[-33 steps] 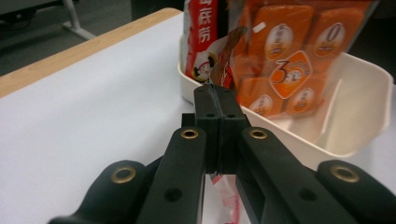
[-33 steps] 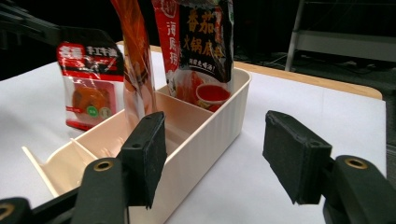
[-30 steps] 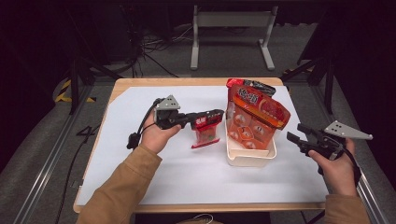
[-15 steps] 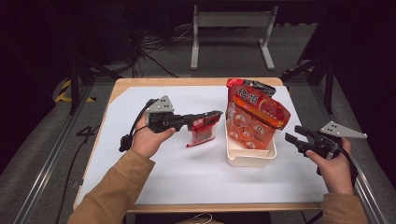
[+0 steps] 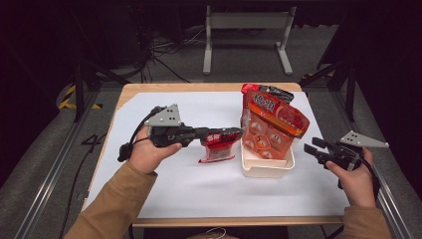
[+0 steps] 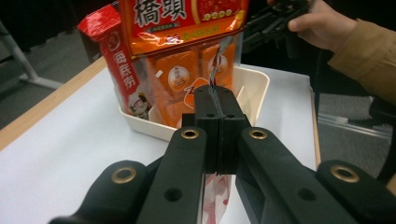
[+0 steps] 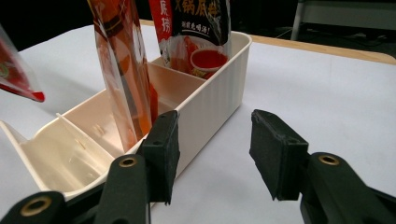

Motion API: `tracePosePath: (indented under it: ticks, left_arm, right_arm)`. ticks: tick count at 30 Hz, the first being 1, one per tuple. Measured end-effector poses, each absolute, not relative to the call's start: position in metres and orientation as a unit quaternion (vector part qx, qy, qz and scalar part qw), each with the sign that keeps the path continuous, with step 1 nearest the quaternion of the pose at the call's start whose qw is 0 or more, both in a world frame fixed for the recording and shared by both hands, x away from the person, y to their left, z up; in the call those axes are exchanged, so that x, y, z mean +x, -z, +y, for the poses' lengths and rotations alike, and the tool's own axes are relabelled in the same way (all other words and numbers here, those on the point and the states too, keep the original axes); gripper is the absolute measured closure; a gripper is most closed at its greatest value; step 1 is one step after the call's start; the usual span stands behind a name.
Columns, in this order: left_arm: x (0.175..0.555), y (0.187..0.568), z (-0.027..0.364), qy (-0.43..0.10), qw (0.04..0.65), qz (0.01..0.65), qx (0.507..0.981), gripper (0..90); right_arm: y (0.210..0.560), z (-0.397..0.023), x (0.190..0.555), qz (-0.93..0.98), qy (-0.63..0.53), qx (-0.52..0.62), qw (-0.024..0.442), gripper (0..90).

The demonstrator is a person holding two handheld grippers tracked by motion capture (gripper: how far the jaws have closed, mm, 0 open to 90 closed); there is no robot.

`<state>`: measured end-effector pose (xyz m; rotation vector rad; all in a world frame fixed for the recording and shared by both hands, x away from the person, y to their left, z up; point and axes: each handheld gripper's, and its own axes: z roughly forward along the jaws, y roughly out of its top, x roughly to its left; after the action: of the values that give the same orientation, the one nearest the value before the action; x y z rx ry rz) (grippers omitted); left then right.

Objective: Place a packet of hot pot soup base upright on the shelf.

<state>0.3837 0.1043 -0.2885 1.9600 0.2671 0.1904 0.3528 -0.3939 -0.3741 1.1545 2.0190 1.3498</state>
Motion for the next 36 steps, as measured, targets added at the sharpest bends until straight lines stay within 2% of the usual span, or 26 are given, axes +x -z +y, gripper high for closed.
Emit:
tracePosePath:
  ticks: [15, 36]
  left_arm:
    - [0.378, 0.278, 0.103, -0.067, 0.562, 0.082, 0.821, 90.0]
    - [0.384, 0.266, 0.061, -0.062, 0.581, 0.049, 0.81, 90.0]
  right_arm:
    - [0.38, -0.392, 0.355, 0.737, -0.482, 0.421, 0.217, 52.0]
    - [0.38, -0.393, 0.355, 0.739, -0.482, 0.418, 0.216, 51.9]
